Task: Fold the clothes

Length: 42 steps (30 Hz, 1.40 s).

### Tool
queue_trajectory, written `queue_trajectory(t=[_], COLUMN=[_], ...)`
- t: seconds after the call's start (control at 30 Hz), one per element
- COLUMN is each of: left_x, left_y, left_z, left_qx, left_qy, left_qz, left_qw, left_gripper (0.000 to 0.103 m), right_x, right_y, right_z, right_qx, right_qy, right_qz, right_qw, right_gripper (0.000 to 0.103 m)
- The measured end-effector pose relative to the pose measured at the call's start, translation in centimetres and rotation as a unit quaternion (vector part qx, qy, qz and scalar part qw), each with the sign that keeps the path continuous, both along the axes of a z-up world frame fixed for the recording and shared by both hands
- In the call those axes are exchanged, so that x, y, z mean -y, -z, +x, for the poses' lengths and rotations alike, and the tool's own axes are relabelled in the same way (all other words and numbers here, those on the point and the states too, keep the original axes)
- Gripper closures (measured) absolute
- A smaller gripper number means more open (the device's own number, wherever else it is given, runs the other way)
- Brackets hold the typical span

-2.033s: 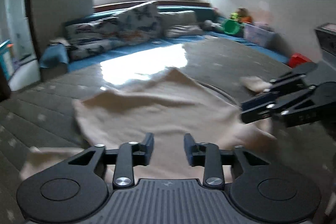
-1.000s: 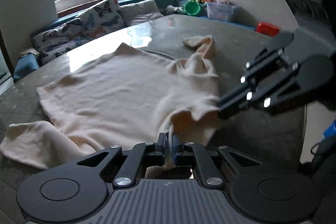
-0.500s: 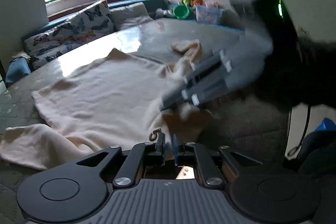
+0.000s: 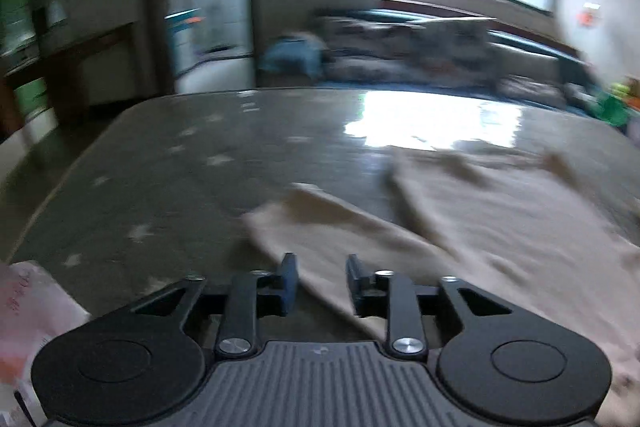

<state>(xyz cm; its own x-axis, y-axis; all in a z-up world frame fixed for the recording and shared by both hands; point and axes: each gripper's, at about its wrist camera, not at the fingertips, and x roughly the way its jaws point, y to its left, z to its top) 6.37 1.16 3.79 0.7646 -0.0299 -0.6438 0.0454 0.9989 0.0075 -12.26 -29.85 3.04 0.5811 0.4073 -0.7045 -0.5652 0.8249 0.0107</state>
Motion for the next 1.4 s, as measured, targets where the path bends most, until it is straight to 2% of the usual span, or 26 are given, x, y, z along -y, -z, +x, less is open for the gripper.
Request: queue_trajectory(t=[0.1,0.23,0.27,0.3,0.33,0.4,0.5,0.63,0.77,0.87,0.97,1.07,1.17,1.23,1.3,1.4], left_x=[-0.9,-0.8,-0.8,-0.8,-0.8,-1.2,-2.8,-4.8,-6.1,-6.7,-6.8,-6.6,-7.1,-6.8,-6.8,-6.9], left_y=[1.0,1.7,1.9,1.8,1.8,1.5,0.6,-0.6,-0.2,0.8,1.6,1.6,1.4,1.5,2.2,2.3], left_z=[2.4,3.9,4.2,4.2,4.1,3.5,1.5,-1.8,-4.5,-5.8,-5.8,-6.1,-6.8,-7.6,-7.6,-7.7], left_qx=[-0.012,-0.013,-0.013,-0.009,-0.005,0.001,0.021,0.046,0.046,0.040,0.023,0.027,0.035,0.036,0.019,0.010], left_qy=[-0.042,-0.053,-0.056,-0.054,-0.053,-0.071,-0.108,-0.153,-0.176,-0.194,-0.210,-0.225,-0.249,-0.245,-0.239,-0.236], left_qz=[-0.004,-0.008,-0.009,-0.009,-0.009,-0.006,-0.004,0.023,0.036,0.045,0.058,0.066,0.047,0.044,0.057,0.057], left_qw=[0.9990,0.9985,0.9983,0.9985,0.9986,0.9974,0.9939,0.9868,0.9826,0.9791,0.9758,0.9718,0.9668,0.9678,0.9691,0.9700], left_gripper=[0.058,0.058,0.067,0.088,0.094,0.098,0.099,0.100,0.099,0.099,0.099,0.099,0.099,0.099,0.099,0.099], right_x=[0.1,0.2,0.2,0.2,0.2,0.2,0.5,1.0,1.3,1.5,1.3,1.3,1.7,2.2,2.7,4.4], right_y=[0.1,-0.2,-0.3,-0.4,-0.5,-0.7,-1.3,-1.8,-1.9,-1.3,-0.1,0.2,0.2,0.1,-0.1,-1.2], right_z=[-0.1,-0.1,-0.1,-0.2,-0.2,-0.2,-0.3,0.0,0.7,1.3,1.6,1.1,0.9,0.9,0.9,1.0], right_qx=[-0.002,-0.002,-0.002,-0.001,0.000,0.004,0.013,0.022,0.024,0.010,-0.007,-0.008,-0.010,-0.013,-0.015,0.006], right_qy=[0.003,0.006,0.007,0.007,0.006,0.006,0.008,0.013,0.021,0.027,0.029,0.023,0.027,0.033,0.040,0.073], right_qz=[0.001,0.005,0.006,0.006,0.007,0.009,0.014,0.021,0.034,0.044,0.038,0.036,0.043,0.051,0.064,0.075], right_qw=[1.000,1.000,1.000,1.000,1.000,1.000,1.000,0.999,0.999,0.999,0.999,0.999,0.999,0.998,0.997,0.994], right_gripper=[0.071,0.071,0.070,0.070,0.070,0.070,0.068,0.066,0.066,0.066,0.066,0.065,0.064,0.063,0.064,0.064])
